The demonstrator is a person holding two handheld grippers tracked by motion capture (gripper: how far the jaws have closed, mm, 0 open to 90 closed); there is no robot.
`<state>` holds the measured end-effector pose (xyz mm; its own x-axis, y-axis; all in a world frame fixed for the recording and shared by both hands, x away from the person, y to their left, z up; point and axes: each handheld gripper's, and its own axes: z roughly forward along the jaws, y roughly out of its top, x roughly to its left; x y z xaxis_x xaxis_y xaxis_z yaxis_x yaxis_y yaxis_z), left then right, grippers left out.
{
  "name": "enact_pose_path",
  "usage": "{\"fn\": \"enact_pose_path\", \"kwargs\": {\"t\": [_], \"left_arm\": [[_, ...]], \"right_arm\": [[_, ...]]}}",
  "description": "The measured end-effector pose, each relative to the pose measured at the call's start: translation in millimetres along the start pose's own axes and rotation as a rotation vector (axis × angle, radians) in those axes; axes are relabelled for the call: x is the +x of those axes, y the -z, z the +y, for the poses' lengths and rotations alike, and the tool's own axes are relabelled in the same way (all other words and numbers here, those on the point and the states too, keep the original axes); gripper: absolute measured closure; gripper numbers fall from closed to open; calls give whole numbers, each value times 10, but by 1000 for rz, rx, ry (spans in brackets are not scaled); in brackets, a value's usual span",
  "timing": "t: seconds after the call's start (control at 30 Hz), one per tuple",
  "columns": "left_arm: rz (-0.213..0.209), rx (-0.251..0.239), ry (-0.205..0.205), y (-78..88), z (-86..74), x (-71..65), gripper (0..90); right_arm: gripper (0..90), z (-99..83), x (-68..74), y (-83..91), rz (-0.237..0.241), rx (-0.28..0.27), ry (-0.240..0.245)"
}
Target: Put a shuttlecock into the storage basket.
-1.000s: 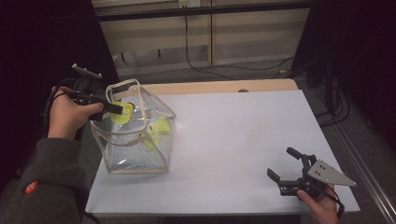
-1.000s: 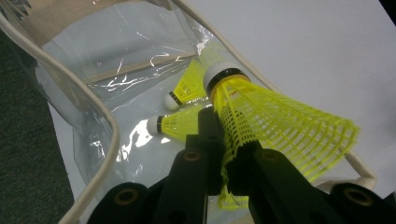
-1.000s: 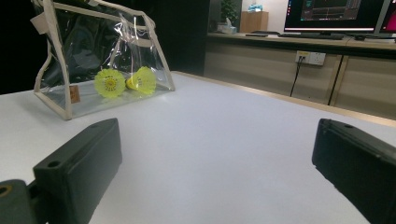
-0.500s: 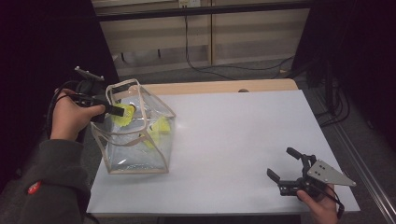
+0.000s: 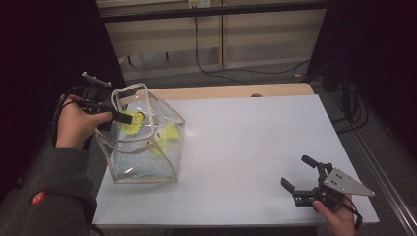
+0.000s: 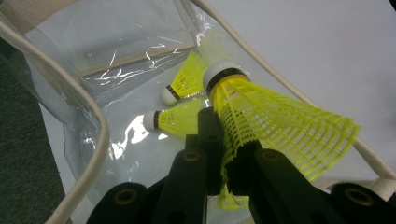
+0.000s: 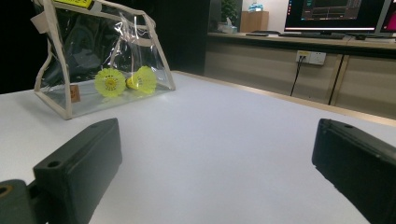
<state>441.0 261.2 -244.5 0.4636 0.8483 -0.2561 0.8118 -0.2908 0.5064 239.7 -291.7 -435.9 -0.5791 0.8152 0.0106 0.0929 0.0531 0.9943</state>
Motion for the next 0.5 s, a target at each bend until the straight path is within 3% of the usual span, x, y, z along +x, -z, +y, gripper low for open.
{"fn": "enact_pose_path", "kwargs": {"t": [0.5], "left_arm": [[-5, 4, 1, -30, -25, 14, 869]], "right_arm": [[12, 0, 4, -1, 0, 3, 0]]}}
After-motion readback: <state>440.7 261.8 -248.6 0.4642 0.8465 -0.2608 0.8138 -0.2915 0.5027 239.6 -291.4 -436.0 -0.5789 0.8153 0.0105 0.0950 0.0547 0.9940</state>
